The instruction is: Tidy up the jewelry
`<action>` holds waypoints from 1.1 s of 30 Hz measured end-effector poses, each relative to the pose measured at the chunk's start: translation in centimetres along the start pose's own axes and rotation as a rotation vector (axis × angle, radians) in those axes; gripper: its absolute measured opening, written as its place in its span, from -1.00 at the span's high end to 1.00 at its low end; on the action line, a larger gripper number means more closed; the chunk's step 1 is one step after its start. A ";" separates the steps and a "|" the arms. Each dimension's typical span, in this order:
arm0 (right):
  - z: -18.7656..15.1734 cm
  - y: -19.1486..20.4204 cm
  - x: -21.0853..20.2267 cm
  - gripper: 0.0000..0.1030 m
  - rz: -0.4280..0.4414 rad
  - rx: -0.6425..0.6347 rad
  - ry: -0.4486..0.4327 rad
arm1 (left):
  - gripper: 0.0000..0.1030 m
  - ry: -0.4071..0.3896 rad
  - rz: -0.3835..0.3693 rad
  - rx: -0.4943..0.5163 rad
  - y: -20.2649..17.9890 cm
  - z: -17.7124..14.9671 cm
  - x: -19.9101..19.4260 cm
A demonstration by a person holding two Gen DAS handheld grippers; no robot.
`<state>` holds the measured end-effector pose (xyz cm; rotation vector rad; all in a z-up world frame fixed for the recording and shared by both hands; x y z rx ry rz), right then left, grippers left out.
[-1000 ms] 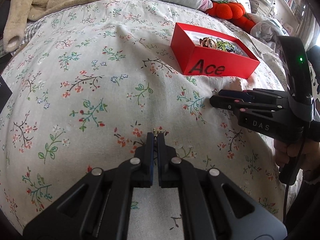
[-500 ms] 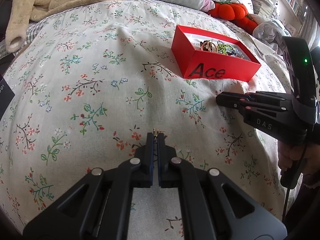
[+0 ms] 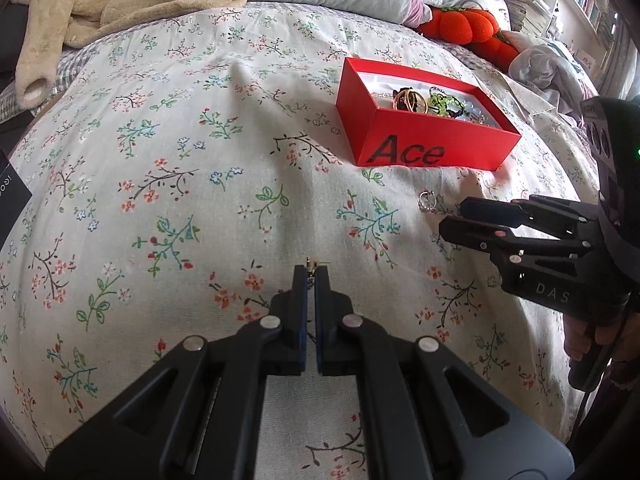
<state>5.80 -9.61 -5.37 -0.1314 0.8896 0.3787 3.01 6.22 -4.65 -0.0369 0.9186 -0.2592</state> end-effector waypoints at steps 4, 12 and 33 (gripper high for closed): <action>-0.1 0.6 0.6 -0.09 -0.031 -0.038 -0.006 | 0.93 -0.009 0.013 0.006 -0.1 0.2 0.0; 0.4 1.1 2.0 -0.06 -0.100 -0.101 -0.021 | 0.92 -0.002 0.013 -0.015 0.7 0.4 0.7; 1.1 1.2 1.3 0.87 -0.053 -0.118 -0.031 | 0.92 0.005 0.036 -0.020 0.9 0.8 0.0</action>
Point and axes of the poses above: each gripper's, at about its wrist camera, not at the fingertips, and x roughly the way its jaws point, y to its left, z to its top, the point moved 1 cm from there along x, roughly the way its jaws point, and after that the axes turned 2 degrees about -y, right-handed, at the moved point
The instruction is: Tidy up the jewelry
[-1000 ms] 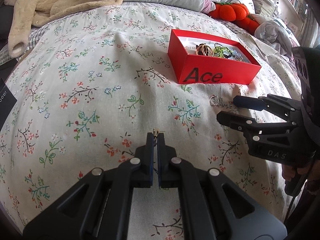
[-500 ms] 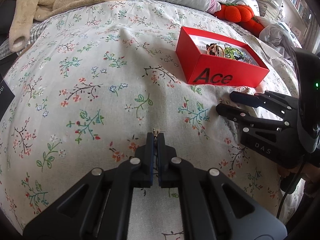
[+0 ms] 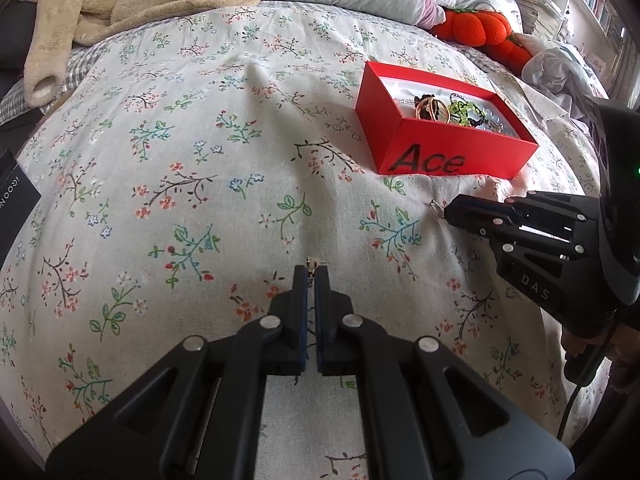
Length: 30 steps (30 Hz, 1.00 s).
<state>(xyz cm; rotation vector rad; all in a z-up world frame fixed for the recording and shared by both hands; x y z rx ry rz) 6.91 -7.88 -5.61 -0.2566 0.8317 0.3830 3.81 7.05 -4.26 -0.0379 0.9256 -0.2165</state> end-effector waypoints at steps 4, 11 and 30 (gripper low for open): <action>-0.1 -0.3 -1.0 0.87 0.012 0.011 -0.003 | 0.93 -0.011 0.002 0.003 -0.1 0.6 -0.8; -0.4 -0.7 -1.1 0.74 0.084 0.077 0.022 | 0.92 -0.019 -0.007 -0.006 -0.8 0.3 -0.9; 0.3 -1.6 2.4 0.22 0.125 0.191 0.049 | 0.92 0.005 -0.012 0.005 0.1 0.1 0.0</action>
Point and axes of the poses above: each gripper's, at about its wrist camera, not at the fingertips, and x roughly the way its jaws point, y to its left, z to its top, the point moved 1 cm from there along x, roughly the way its jaws point, and after that the axes turned 2 degrees about -y, right-handed, at the moved point
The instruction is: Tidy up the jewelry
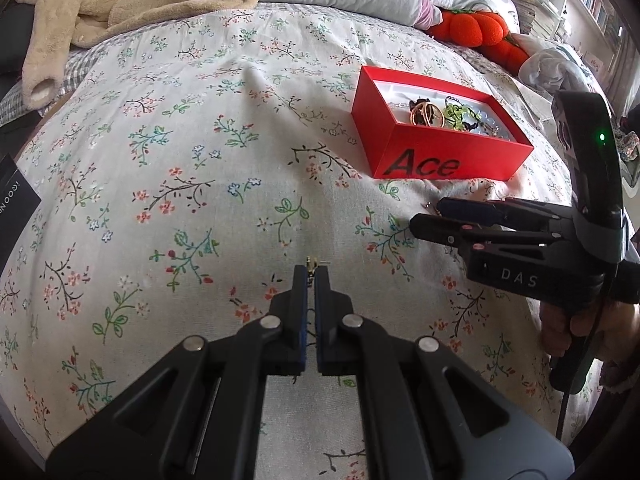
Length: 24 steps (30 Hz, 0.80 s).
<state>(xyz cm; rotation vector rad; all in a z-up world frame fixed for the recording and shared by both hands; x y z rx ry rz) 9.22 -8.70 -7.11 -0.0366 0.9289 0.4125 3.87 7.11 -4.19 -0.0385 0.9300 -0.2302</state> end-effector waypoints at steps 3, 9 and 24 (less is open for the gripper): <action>0.0 0.1 0.1 0.35 -0.021 -0.004 -0.005 | 0.92 0.008 0.003 0.001 0.2 -0.1 0.4; 0.0 -0.5 -0.2 0.73 -0.031 -0.001 -0.011 | 0.92 0.006 0.014 -0.006 0.4 -0.1 0.4; -0.6 -2.3 -3.9 0.93 -0.002 0.018 -0.040 | 0.93 -0.024 0.009 -0.013 -0.3 1.2 -1.0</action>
Point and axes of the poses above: each gripper's, at about its wrist camera, not at the fingertips, and x roughly the way its jaws point, y to its left, z to its top, the point moved 1 cm from there along x, roughly the way its jaws point, and after that the axes turned 2 degrees about -y, right-handed, at the moved point
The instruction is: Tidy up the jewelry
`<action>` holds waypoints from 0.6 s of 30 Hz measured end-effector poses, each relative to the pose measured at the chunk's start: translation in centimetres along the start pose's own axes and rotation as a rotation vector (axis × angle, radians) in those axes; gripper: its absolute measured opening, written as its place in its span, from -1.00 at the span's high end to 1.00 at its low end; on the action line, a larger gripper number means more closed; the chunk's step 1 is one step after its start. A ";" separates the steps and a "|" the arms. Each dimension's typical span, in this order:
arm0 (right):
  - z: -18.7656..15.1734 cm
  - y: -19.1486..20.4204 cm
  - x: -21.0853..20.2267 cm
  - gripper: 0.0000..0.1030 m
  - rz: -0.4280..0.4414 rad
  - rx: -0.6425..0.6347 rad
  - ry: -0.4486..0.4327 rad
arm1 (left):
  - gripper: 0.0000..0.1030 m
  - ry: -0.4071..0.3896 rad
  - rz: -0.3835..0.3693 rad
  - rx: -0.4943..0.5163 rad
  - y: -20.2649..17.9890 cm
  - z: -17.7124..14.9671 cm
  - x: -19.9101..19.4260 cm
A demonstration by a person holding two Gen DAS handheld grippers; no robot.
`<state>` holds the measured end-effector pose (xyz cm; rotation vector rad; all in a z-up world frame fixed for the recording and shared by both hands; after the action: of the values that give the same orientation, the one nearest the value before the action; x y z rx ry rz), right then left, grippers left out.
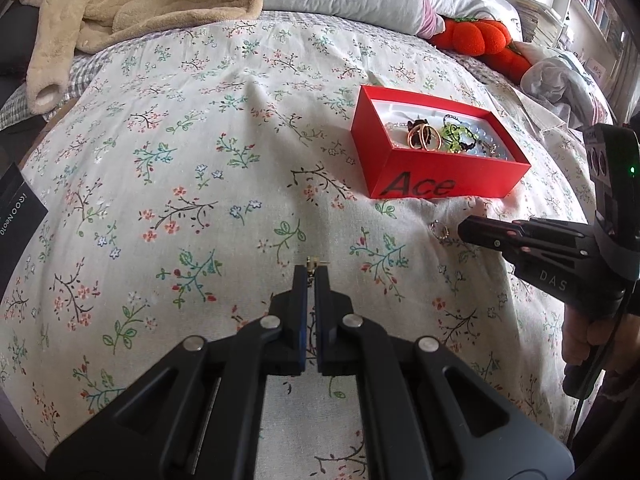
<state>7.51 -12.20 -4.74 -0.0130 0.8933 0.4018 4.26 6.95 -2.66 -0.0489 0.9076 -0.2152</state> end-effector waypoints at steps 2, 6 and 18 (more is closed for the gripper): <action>0.0 -0.2 -0.5 0.93 -0.009 -0.007 -0.008 | 0.93 -0.004 -0.004 0.000 -0.3 0.1 -0.1; -0.2 0.3 -1.2 0.87 -0.021 -0.036 -0.022 | 0.92 -0.010 -0.010 0.008 -0.9 0.2 -0.3; -0.5 2.2 0.3 -0.15 -0.046 -0.101 -0.014 | 0.92 -0.009 -0.008 0.008 -0.8 0.0 0.0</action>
<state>6.53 -10.18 -4.91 -0.1230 0.8572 0.4033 4.13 6.19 -2.60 -0.0463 0.8977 -0.2257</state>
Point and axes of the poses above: each gripper's, at about its wrist camera, not at the fingertips, and x roughly the way its jaws point, y to its left, z to its top, the point moved 1 cm from there along x, roughly the way its jaws point, and after that the axes turned 2 degrees about -y, right-handed, at the moved point
